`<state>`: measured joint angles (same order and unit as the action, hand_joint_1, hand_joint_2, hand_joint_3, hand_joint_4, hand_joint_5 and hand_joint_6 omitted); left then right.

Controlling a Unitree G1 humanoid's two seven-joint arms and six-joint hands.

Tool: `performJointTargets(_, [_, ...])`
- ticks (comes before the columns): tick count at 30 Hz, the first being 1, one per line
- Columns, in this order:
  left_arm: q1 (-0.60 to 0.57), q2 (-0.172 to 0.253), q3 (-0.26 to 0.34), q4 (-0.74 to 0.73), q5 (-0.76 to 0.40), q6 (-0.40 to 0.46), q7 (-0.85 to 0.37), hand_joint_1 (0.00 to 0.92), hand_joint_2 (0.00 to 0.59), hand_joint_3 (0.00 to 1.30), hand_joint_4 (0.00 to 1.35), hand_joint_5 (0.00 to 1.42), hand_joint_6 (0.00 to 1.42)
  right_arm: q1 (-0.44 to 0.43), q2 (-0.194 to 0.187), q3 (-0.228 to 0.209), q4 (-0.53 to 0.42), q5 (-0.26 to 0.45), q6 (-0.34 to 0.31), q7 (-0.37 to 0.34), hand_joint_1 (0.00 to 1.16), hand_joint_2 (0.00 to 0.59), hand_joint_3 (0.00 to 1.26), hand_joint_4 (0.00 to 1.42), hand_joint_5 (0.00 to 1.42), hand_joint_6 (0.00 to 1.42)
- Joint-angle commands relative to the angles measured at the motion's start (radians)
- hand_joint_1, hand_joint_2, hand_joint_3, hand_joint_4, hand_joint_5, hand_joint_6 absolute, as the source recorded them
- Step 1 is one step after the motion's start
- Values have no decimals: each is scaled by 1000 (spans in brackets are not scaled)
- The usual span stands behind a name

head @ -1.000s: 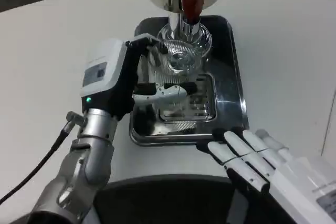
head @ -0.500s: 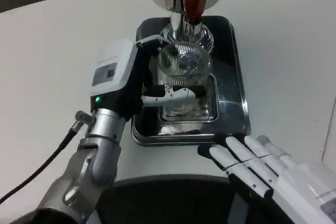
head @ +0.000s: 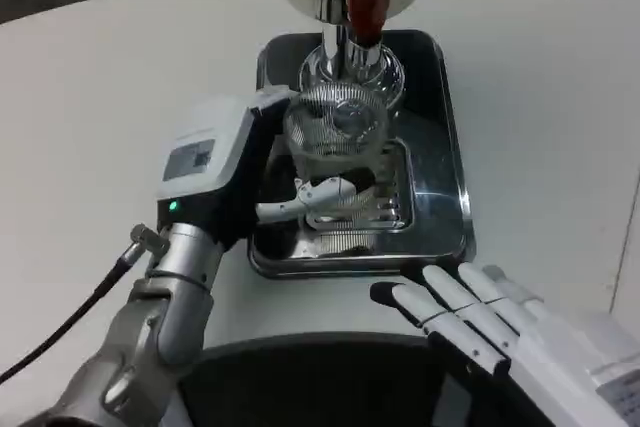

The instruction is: Grasp the cup under the faucet to collect the drink, then remove the cup.

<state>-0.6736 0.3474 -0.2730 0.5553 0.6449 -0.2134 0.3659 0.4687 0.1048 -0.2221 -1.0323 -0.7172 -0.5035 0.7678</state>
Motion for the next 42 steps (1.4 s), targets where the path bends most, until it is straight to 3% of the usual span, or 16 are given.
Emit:
performJointTargets(1, [17, 13, -12, -19, 7, 10, -45, 259, 72, 356, 137, 325, 556, -40, 92, 11, -15, -2, 16, 4, 422, 493, 103, 22, 0, 48])
performJointTargets(14, [4, 2, -10, -102, 0, 7, -70, 245, 77, 298, 87, 278, 493, -40, 71, 2, -15, 6, 38, -5, 425, 493, 105, 30, 0, 48])
performJointTargets(27, [57, 46, 55, -245, -12, 37, -93, 234, 81, 311, 86, 283, 464, -53, 59, 21, -15, -6, 71, -6, 426, 493, 112, 32, 2, 48])
performJointTargets(33, [148, 73, 124, -389, -45, 40, -127, 227, 78, 320, 96, 287, 455, -73, 47, 33, -15, -18, 101, -11, 427, 493, 114, 32, 2, 48])
performJointTargets(42, [334, 115, 281, -686, -179, 3, -224, 153, 71, 341, 170, 307, 468, -121, -36, 49, -15, -40, 213, -20, 427, 493, 124, 39, 11, 61])
